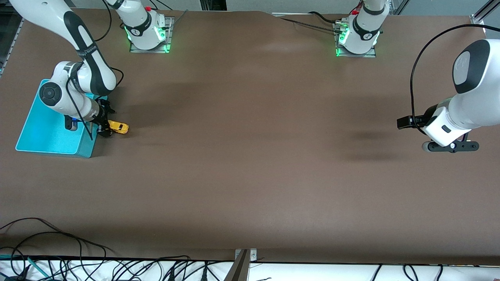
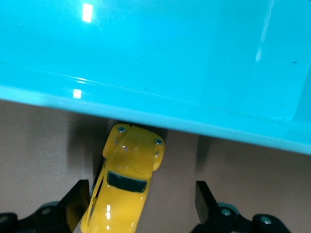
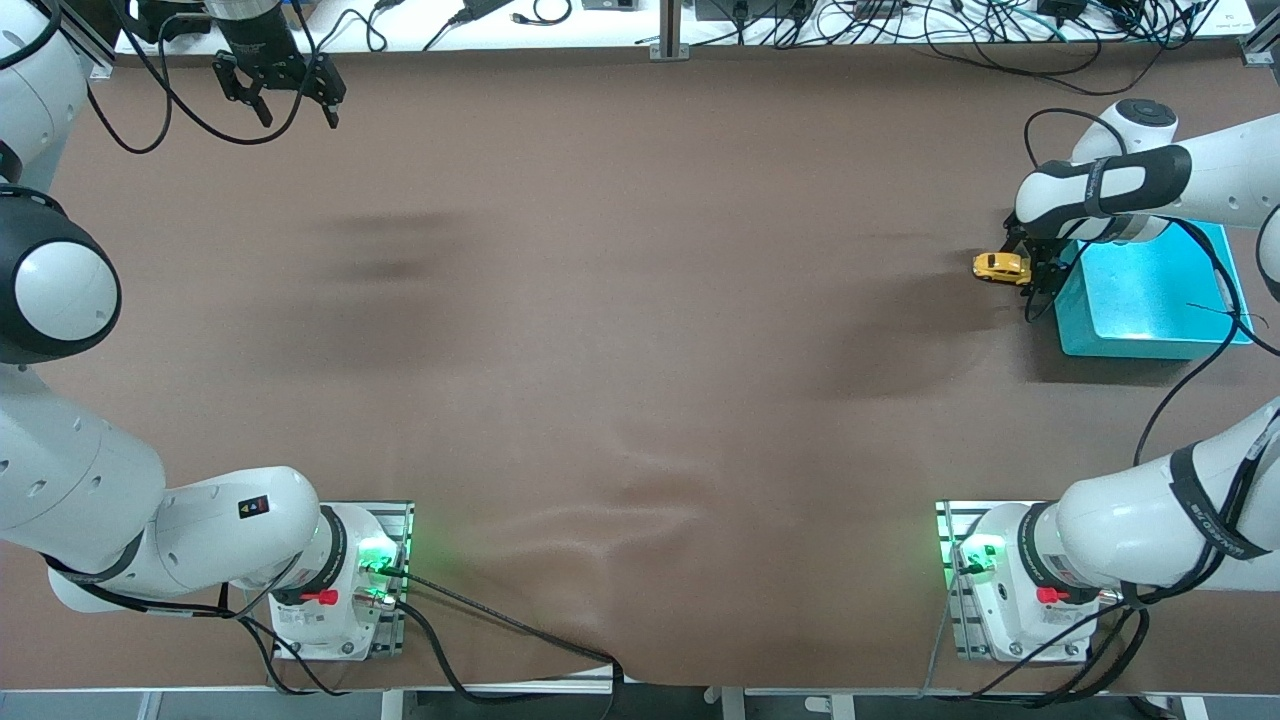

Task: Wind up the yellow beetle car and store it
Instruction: 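Lower the right gripper and close it on the yellow car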

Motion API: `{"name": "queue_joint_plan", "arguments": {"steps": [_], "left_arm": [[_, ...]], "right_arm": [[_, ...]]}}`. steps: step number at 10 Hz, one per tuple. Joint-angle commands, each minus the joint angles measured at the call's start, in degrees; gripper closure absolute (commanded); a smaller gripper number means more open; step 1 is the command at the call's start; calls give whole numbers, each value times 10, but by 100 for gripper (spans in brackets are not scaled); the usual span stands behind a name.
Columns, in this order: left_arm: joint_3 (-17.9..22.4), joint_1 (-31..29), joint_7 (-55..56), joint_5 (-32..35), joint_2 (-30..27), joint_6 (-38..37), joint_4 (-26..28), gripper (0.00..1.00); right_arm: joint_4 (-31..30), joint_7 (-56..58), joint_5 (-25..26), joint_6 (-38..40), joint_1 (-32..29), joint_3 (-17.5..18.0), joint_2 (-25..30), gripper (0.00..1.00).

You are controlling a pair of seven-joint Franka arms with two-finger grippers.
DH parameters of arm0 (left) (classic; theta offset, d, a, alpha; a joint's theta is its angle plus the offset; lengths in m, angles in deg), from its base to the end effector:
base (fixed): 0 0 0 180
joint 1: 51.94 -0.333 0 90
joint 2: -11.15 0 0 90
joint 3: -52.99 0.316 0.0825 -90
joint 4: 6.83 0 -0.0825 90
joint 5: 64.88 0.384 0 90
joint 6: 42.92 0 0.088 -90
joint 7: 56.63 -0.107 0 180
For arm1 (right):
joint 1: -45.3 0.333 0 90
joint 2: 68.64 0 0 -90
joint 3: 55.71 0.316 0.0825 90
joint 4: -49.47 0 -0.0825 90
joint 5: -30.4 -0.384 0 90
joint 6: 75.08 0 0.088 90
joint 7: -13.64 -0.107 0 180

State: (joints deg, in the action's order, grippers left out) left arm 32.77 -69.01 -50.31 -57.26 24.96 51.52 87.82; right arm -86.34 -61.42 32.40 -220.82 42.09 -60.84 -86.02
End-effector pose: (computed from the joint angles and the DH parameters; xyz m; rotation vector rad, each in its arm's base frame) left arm 0.6043 -0.0038 0.4597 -3.0558 -0.0452 0.3441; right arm 0.4881 -0.0730 0.1875 2.2952 -1.9791 -0.1264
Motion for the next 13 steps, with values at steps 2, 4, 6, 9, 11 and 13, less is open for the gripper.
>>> {"name": "queue_joint_plan", "arguments": {"steps": [2,4,6,9,11,13], "left_arm": [[0,-4,-16,-13,-10,-6,4,0],[0,-4,-16,-13,-10,-6,4,0],[0,-4,-17,-13,-10,-6,4,0],[0,-4,-19,-14,-10,-6,4,0],[0,-4,-18,-14,-10,-6,4,0],[0,-4,-18,-14,-11,-13,3,0]], "right_arm": [[-4,-10,3,-11,-6,4,1,79],[-3,-10,1,-10,-7,4,9,100],[-2,-9,0,-6,-6,5,33,100],[-2,-5,1,-4,-6,6,89,100],[-2,-4,2,-3,-6,11,126,100],[2,-4,1,12,-6,19,153,100]]}}
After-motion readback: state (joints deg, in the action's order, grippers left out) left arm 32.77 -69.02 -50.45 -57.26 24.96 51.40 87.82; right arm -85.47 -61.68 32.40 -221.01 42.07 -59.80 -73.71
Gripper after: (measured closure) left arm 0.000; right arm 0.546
